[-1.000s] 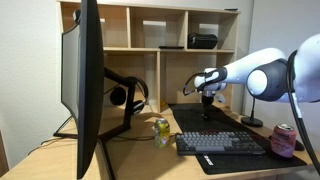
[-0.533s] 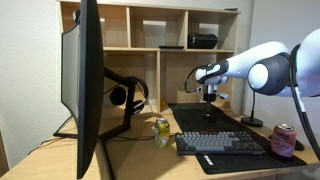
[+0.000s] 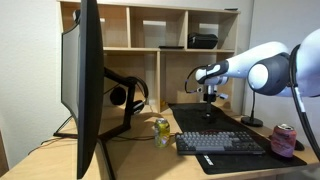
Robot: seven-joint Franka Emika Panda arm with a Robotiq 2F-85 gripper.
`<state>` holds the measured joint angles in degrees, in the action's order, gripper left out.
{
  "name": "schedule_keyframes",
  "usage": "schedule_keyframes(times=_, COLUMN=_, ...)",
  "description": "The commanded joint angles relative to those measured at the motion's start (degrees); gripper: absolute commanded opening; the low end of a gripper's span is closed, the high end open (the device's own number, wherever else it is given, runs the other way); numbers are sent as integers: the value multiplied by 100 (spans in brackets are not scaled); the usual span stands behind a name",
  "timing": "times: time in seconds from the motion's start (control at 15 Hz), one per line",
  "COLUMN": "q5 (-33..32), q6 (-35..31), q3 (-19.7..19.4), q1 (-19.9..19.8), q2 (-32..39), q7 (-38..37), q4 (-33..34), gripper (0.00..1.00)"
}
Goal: Turn off the desk lamp
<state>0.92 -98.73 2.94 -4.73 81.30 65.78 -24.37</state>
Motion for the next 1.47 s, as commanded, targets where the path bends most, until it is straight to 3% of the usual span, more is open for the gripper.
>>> schedule_keyframes(times=0.0, q5=10, q6=-80, q3=38, q1=22, q2=24, q7=154, q4=23, gripper=100)
schedule_keyframes(times=0.8, q5=-25, q6=-101, q3=-8, q1=102, q2=28, q7=146, q4=7, gripper=100)
schedule_keyframes(times=0.87, q5=-49, q6=-118, q3=-34, q1=107, q2=38, q7=110, q4=10, gripper=75)
schedule_keyframes(times=0.93, q5=-53, q6=-113, q3=-35, q1=102, q2=40, q7=118, q4=8, gripper=74)
schedule_keyframes(times=1.4, q5=-80, q6=-133, q3=-67, q1=73, q2=69, q7=137, q4=6, gripper=25)
